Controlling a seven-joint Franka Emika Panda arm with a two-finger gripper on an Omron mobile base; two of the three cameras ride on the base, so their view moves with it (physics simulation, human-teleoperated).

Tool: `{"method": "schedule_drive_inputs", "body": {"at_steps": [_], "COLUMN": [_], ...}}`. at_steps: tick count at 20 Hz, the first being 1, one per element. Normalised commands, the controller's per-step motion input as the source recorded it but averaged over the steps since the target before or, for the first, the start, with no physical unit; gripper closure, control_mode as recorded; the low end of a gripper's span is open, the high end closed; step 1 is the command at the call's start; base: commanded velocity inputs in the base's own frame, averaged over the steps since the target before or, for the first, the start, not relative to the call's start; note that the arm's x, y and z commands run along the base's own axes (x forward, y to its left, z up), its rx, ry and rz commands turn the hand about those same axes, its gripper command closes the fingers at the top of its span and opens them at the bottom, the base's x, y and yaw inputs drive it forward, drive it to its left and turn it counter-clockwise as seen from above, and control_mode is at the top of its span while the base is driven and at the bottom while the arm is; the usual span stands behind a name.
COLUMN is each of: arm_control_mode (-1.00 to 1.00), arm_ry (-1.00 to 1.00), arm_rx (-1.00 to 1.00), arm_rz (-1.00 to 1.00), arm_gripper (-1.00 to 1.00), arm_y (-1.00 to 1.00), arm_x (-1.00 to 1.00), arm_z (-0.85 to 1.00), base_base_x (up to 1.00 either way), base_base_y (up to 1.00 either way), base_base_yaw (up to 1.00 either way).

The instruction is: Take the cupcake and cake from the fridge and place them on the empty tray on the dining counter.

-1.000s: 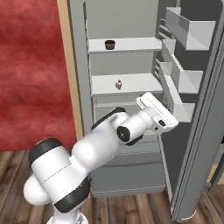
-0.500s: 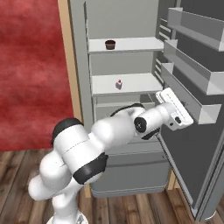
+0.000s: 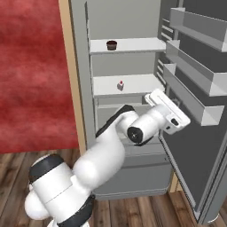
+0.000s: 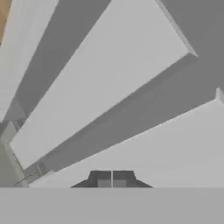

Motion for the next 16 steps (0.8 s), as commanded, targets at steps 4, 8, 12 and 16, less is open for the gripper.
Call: {"method": "schedule_drive_inputs", "body": {"at_steps": [4,8,12,16], "arm_control_mode": [-1.00,-1.00,-1.00,-1.00], "arm_ry": [0.65,0.79,0.49,0.15], "arm_rx": [-0.07,0.00,-0.01,0.01], "arm_rz": [0.24,0.22,0.14,0.02], "arm_gripper": [1.00,1.00,1.00,1.00], "arm_y": [0.67,0.52,0.87,1.00], "arm_x": [-0.72,-0.36,-0.20,-0.22], "arm_z": [0.93,0.58,0.14,-0.02], "base_base_x": [0.00,0.00,0.00,0.00], "base_base_y": [0.00,0.00,0.00,0.00], "base_base_yaw": [0.00,0.00,0.00,0.00]}}
